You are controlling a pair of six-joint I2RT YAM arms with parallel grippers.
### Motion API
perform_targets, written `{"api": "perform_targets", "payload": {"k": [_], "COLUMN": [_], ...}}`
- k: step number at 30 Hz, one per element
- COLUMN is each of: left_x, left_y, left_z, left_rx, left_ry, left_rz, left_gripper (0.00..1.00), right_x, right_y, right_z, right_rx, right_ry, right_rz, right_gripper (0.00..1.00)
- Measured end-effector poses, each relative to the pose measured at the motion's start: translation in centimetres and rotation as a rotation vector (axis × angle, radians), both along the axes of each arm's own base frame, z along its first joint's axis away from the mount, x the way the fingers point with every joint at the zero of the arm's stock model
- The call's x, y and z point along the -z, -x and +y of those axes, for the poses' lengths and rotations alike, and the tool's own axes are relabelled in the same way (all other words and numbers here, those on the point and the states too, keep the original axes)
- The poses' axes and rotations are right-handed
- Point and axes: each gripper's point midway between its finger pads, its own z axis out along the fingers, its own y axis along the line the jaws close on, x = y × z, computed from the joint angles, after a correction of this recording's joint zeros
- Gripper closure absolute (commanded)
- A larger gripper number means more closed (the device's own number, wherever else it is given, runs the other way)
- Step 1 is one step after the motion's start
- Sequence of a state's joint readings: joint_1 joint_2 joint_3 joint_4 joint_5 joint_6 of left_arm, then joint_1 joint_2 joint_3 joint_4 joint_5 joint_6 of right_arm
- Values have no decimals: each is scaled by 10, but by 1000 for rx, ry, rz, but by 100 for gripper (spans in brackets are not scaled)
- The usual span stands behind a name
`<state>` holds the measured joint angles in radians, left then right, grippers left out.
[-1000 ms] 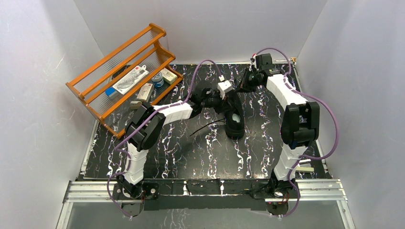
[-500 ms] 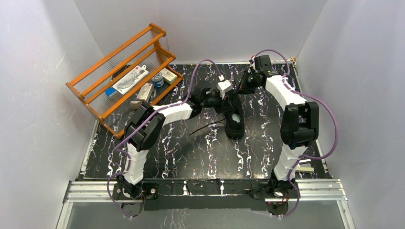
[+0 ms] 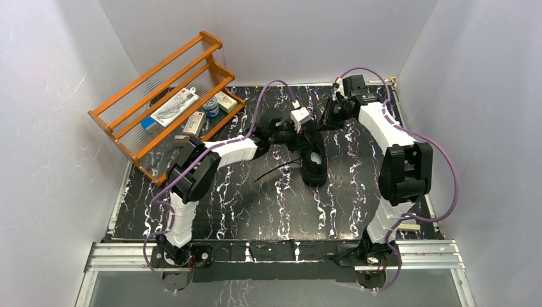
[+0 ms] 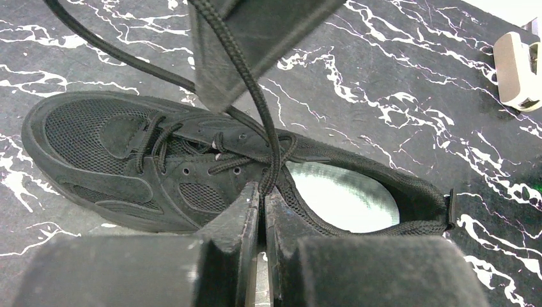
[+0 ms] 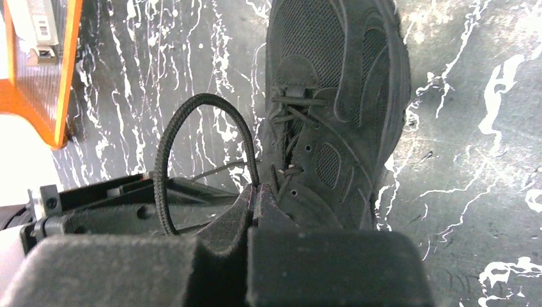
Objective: Tie the shoes
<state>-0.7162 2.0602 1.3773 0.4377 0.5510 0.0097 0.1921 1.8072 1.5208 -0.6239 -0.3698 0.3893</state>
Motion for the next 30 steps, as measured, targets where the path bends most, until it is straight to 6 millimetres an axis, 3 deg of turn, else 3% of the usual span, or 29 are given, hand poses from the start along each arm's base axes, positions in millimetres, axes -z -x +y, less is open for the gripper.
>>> {"api": "perform_targets", "payload": {"k": [5,9,11,13,15,19,21,23,30], "left_x": [-8,-24,-17,-5,1,2,2,2,2], "left_y": [-7,-23,-26,-29,-30,-31,-31,-31,-30], "left_z": [-2,-9,-9,-7,-5,-4,-4,-4,-4], "left_rx": [-19,-54,-78,-103,-121,-131,-131,-130,-130], "left_ry": [-3,14,7,-12,-27,-32,-32,-30,-30], "left_rz": [-9,-35,-15,11,26,26,27,31,34], "left_gripper": [100,100,100,100,100,100,100,100,100], "right_x": [-2,3,7,19,24,9,1,-7,-9], "right_y": [12,16,15,9,9,8,16,30,60], "right_z": [2,1,1,1,2,-6,-28,-38,-20], "right_rx": [-32,-54,-64,-79,-89,-83,-40,-37,-133], "right_ry": [-14,-7,0,11,17,23,26,25,-16], "right_rz": [10,17,18,39,70,79,100,88,79], "right_gripper": [100,100,97,76,61,47,44,41,47]}}
